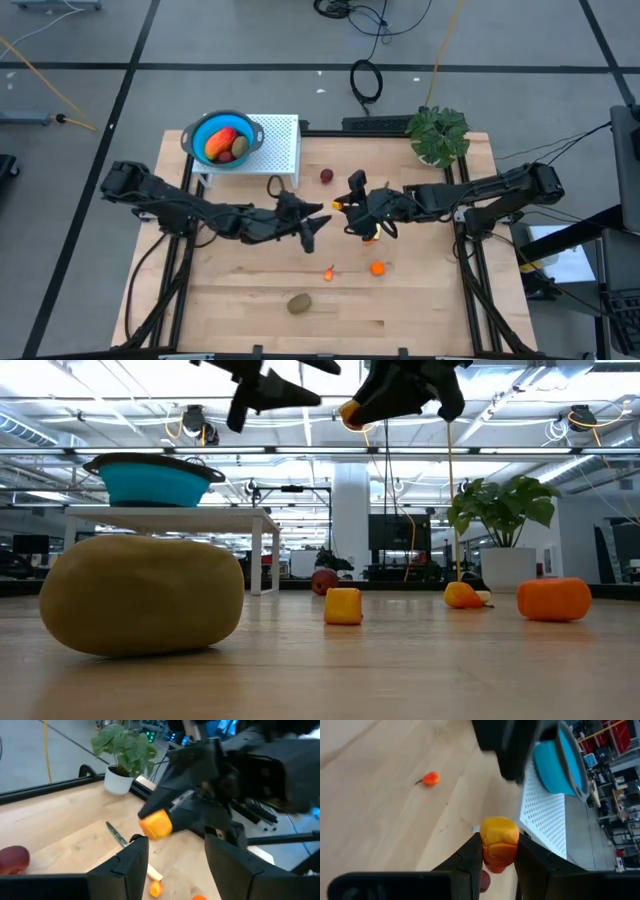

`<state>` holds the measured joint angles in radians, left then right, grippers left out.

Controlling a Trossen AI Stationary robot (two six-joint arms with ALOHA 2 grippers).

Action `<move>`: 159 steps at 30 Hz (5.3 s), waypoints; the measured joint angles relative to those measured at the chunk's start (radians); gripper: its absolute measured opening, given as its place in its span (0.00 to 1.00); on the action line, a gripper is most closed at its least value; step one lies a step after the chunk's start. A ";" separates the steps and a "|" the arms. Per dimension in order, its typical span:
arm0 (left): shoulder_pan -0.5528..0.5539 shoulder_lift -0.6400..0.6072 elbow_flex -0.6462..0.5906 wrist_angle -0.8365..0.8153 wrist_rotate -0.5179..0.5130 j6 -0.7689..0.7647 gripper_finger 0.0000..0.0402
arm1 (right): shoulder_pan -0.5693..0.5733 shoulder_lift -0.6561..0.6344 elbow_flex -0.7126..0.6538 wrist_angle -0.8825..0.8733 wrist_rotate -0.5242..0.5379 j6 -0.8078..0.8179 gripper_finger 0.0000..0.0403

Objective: Pick & Place Fruit
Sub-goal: Put the orange peach into the blue strainer bowl on the shelf

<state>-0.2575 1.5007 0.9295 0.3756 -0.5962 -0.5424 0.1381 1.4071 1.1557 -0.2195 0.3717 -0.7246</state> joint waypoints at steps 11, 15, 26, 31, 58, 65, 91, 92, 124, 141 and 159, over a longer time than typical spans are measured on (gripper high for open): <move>0.036 0.095 0.066 0.002 0.071 -0.091 0.60 | 0.028 0.000 -0.028 0.013 0.003 0.000 0.21; 0.036 0.111 0.069 -0.001 0.072 -0.101 0.61 | 0.029 0.000 -0.050 0.015 0.001 0.002 0.21; 0.064 0.116 0.069 -0.034 0.074 -0.186 0.61 | 0.029 0.000 -0.057 0.029 -0.001 0.003 0.21; 0.075 0.116 0.069 -0.035 0.101 -0.205 0.61 | 0.029 0.000 -0.057 0.028 -0.002 0.002 0.21; 0.101 0.116 0.069 -0.012 0.121 -0.205 0.59 | 0.028 0.000 -0.057 0.102 -0.010 -0.021 0.21; 0.100 0.116 0.069 -0.006 0.133 -0.208 0.40 | 0.028 0.000 -0.057 0.103 -0.010 -0.021 0.21; 0.100 0.105 0.067 -0.020 0.187 -0.193 0.27 | 0.006 0.000 -0.058 -0.227 -0.006 0.391 0.52; 0.100 0.099 0.067 -0.026 0.188 -0.193 0.27 | 0.005 0.000 -0.058 -0.249 -0.007 0.407 0.52; 0.272 -0.406 0.069 -0.677 0.034 0.087 0.27 | -0.120 -0.030 -0.058 -0.187 -0.432 0.583 0.00; 0.501 -0.560 0.069 -1.019 0.047 0.154 0.27 | -0.179 -0.175 -0.058 -0.114 -0.454 0.647 0.00; 0.834 -0.564 0.068 -1.108 0.115 0.192 0.27 | -0.196 -0.361 -0.162 -0.076 -0.452 0.687 0.00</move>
<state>0.5762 0.9363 0.9977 -0.7324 -0.4814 -0.3504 -0.0577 1.0457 0.9932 -0.2958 -0.0804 -0.0371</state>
